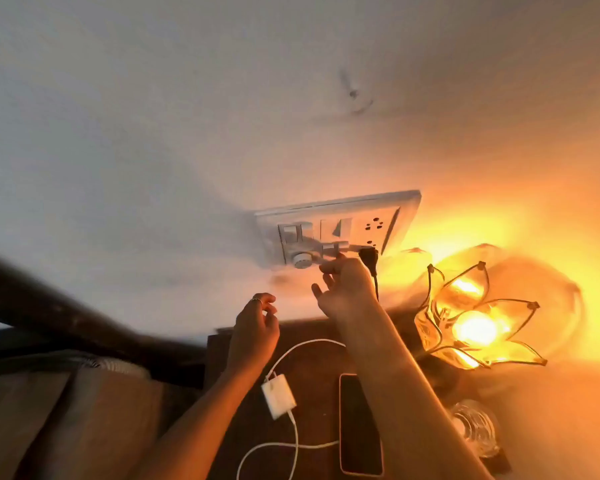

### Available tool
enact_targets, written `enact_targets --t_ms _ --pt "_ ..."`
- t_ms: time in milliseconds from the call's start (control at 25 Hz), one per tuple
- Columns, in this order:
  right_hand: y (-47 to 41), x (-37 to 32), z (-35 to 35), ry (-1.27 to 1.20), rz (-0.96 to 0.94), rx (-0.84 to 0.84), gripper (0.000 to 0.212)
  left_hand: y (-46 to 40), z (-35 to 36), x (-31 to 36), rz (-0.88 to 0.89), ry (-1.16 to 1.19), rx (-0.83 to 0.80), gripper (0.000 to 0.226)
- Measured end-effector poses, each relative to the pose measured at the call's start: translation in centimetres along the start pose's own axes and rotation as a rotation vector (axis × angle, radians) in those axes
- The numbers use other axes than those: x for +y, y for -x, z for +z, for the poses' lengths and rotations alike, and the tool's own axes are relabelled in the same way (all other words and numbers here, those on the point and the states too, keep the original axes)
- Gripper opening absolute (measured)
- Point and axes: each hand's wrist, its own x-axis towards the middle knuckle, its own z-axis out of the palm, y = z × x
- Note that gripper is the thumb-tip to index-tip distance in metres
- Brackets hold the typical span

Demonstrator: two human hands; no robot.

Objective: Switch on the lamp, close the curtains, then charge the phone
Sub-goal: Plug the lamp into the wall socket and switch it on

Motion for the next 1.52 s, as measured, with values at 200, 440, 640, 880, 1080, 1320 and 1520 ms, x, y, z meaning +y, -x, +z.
enact_targets --t_ms 200,440,640,880,1080,1320,1520 --pt "0.0 -0.3 0.0 -0.018 0.012 -0.009 0.027 0.1 -0.1 0.2 -0.002 -0.087 0.025 0.023" --pt "-0.7 0.5 -0.6 -0.005 -0.004 0.012 0.019 0.3 0.2 -0.1 -0.008 -0.067 0.007 0.025" --pt "-0.4 0.1 -1.2 0.013 0.009 -0.055 0.032 0.5 0.4 0.3 0.016 -0.048 0.025 0.024" --pt "-0.3 -0.4 -1.3 0.039 0.004 -0.085 0.046 0.4 0.3 0.6 0.042 -0.041 0.028 0.025" --pt "-0.6 -0.1 -1.4 0.098 -0.034 -0.089 0.023 0.0 -0.2 1.2 0.080 -0.036 0.062 0.025" --pt "0.7 1.6 -3.2 0.636 -0.331 -0.124 0.047 -0.7 -2.1 1.9 0.129 -0.018 0.114 0.026" --pt "-0.5 5.7 -4.5 1.508 -1.255 0.012 0.073 -1.3 -3.2 2.0 0.145 -0.008 0.163 0.026"
